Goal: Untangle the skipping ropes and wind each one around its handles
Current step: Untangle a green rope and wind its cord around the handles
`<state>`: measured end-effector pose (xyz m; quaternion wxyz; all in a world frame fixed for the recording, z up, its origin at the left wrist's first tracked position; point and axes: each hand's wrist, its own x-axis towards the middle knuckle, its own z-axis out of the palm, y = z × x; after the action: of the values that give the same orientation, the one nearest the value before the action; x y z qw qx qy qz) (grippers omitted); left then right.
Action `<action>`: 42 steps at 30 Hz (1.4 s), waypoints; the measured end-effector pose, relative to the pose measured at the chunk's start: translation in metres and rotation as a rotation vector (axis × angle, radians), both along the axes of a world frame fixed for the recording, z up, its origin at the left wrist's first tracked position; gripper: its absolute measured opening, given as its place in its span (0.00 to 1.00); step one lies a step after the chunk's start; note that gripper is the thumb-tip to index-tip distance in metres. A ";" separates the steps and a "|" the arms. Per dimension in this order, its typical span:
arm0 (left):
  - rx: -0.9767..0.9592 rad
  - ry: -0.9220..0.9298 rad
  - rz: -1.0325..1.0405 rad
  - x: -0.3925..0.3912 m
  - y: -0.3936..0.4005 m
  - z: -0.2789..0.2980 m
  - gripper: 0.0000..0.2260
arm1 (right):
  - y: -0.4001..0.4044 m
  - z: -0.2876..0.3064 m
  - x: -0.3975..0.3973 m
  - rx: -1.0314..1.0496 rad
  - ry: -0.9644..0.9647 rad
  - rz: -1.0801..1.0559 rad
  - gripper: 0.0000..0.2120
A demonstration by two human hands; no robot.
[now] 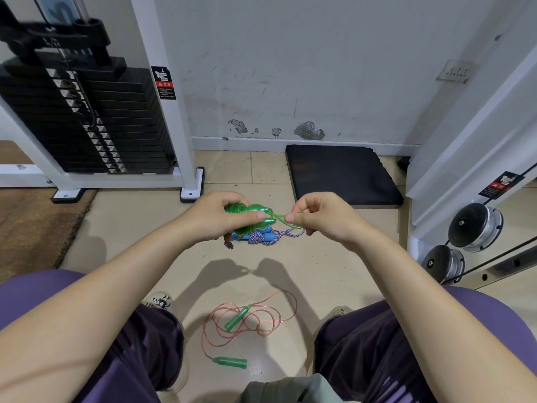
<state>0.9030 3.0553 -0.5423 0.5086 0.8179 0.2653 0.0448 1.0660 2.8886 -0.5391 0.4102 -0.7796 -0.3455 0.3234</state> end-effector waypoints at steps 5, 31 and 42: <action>-0.034 -0.045 0.059 0.002 0.004 0.003 0.17 | 0.001 0.001 0.002 0.152 0.064 -0.117 0.14; -0.239 -0.025 0.203 0.071 0.050 -0.053 0.17 | 0.046 -0.061 0.081 -0.010 -0.240 -0.353 0.17; -0.441 0.192 0.533 0.087 0.058 -0.304 0.06 | 0.060 -0.285 0.100 -0.255 0.280 -0.513 0.10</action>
<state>0.9896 3.1138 -0.8464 0.6161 0.5910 0.5192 0.0403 1.1655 2.9487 -0.8244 0.4209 -0.8344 -0.0343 0.3541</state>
